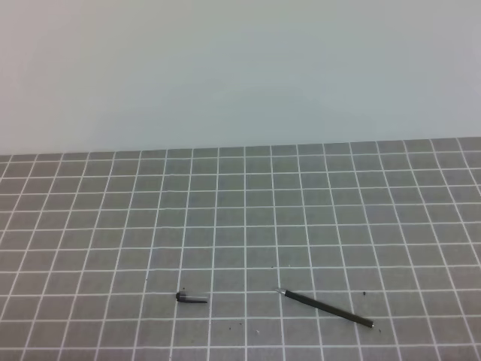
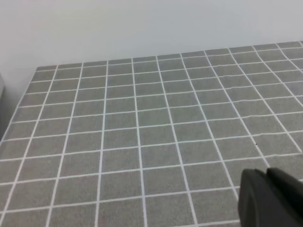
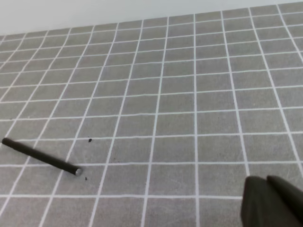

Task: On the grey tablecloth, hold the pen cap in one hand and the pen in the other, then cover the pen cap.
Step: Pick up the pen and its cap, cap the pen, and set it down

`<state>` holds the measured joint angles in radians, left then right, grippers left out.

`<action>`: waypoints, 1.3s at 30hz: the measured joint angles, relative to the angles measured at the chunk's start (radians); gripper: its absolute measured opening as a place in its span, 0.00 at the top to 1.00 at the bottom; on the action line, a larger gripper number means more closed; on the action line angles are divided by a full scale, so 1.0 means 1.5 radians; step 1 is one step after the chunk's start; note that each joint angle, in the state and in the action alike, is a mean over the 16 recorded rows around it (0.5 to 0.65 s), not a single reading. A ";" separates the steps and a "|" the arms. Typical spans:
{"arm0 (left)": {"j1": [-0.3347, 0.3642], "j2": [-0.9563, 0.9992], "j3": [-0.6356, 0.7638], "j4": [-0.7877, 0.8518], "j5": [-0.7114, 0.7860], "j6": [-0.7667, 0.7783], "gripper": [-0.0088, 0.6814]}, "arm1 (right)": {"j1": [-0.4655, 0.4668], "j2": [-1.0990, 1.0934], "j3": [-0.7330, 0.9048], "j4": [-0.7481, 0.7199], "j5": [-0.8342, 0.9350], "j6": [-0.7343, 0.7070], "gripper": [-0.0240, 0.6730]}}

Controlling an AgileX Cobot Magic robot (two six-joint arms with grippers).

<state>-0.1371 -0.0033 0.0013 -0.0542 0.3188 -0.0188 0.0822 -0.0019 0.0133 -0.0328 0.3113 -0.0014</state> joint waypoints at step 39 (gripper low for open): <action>0.000 0.000 0.000 -0.019 0.000 -0.017 0.99 | 0.000 -0.002 0.003 0.000 -0.001 -0.001 0.97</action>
<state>-0.1371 -0.0033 0.0013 -0.0824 0.3188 -0.0451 0.0822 -0.0051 0.0180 -0.0324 0.3100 -0.0027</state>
